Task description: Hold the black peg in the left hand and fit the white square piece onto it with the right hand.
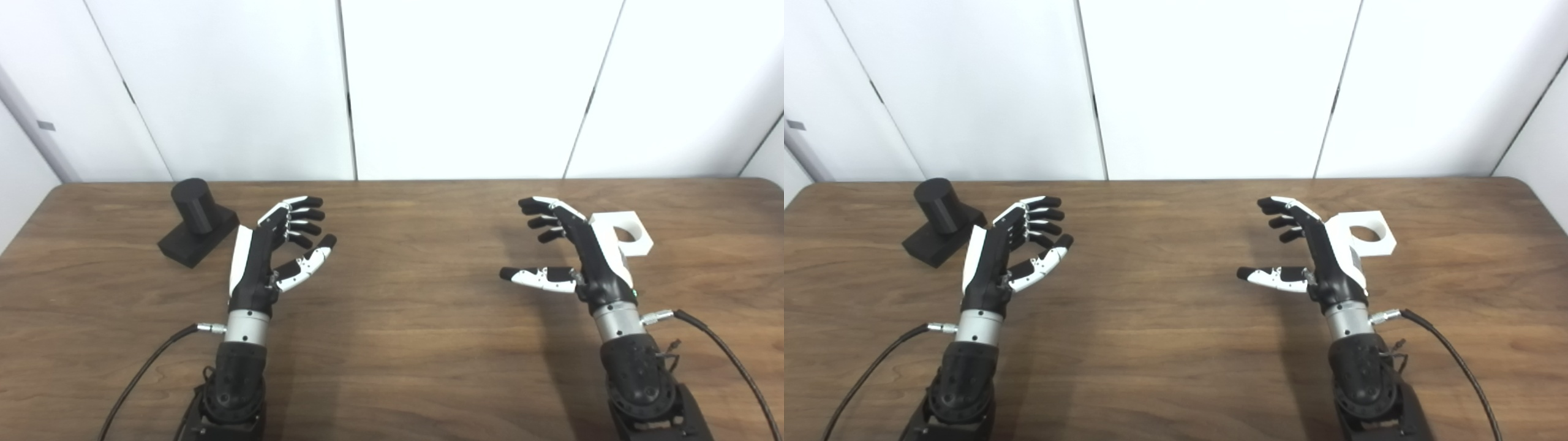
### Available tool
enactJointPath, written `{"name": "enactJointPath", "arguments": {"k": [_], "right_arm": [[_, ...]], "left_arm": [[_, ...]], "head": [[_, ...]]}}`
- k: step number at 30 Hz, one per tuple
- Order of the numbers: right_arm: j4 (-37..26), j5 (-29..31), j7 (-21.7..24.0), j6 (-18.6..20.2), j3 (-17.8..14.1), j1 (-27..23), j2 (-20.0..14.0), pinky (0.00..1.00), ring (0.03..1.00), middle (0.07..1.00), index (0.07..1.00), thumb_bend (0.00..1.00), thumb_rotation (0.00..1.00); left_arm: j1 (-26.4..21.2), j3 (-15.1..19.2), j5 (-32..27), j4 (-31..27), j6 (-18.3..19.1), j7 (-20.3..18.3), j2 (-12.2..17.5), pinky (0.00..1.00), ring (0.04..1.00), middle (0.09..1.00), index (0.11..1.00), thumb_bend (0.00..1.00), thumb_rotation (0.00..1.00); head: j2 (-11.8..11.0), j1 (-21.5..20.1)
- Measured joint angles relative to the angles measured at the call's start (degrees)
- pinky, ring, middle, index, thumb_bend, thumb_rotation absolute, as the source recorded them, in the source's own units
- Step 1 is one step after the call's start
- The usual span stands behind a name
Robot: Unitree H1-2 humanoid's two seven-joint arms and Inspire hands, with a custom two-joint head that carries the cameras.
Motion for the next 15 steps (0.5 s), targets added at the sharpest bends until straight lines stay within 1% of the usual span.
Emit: {"name": "enactJointPath", "arguments": {"k": [6, 10, 11, 12, 14, 15], "right_arm": [[0.0, 0.0, 0.02, -0.01, 0.0, -0.01, -0.01, 0.59, 0.695, 0.745, 0.735, 0.66, 0.03], [0.0, -0.03, 0.06, -0.01, 0.01, -0.01, -0.01, 0.58, 0.691, 0.744, 0.734, 0.66, 0.04], [0.0, -0.03, 0.06, -0.01, 0.01, -0.01, -0.02, 0.57, 0.69, 0.744, 0.734, 0.66, 0.04], [0.0, -0.03, 0.07, -0.01, 0.0, -0.02, -0.02, 0.57, 0.689, 0.743, 0.734, 0.66, 0.04], [0.01, 0.03, 0.06, -0.02, -0.03, -0.03, -0.04, 0.58, 0.691, 0.742, 0.734, 0.66, 0.04], [0.03, 0.16, 0.07, -0.07, -0.04, -0.04, -0.09, 0.58, 0.693, 0.743, 0.737, 0.66, 0.04]], "left_arm": [[0.0, -0.01, -0.05, 0.0, 0.0, -0.01, 0.11, 0.5, 0.605, 0.662, 0.684, 0.48, 0.06], [0.0, -0.05, -0.02, 0.0, 0.0, -0.02, 0.19, 0.51, 0.607, 0.664, 0.683, 0.48, 0.07], [0.0, -0.1, 0.04, 0.0, 0.0, -0.01, 0.19, 0.51, 0.606, 0.666, 0.683, 0.48, 0.09], [0.0, -0.19, 0.12, 0.0, 0.0, -0.01, 0.19, 0.51, 0.606, 0.666, 0.682, 0.48, 0.09], [-0.01, -0.41, 0.2, 0.01, 0.0, -0.03, 0.2, 0.51, 0.606, 0.665, 0.678, 0.48, 0.07], [-0.02, -0.56, 0.15, 0.01, 0.0, -0.05, 0.19, 0.51, 0.609, 0.665, 0.677, 0.48, 0.07]], "head": [[0.18, 0.18], [0.18, 0.79], [0.09, 1.92], [0.09, 1.93], [-0.35, 5.78], [-0.35, 5.8]]}}
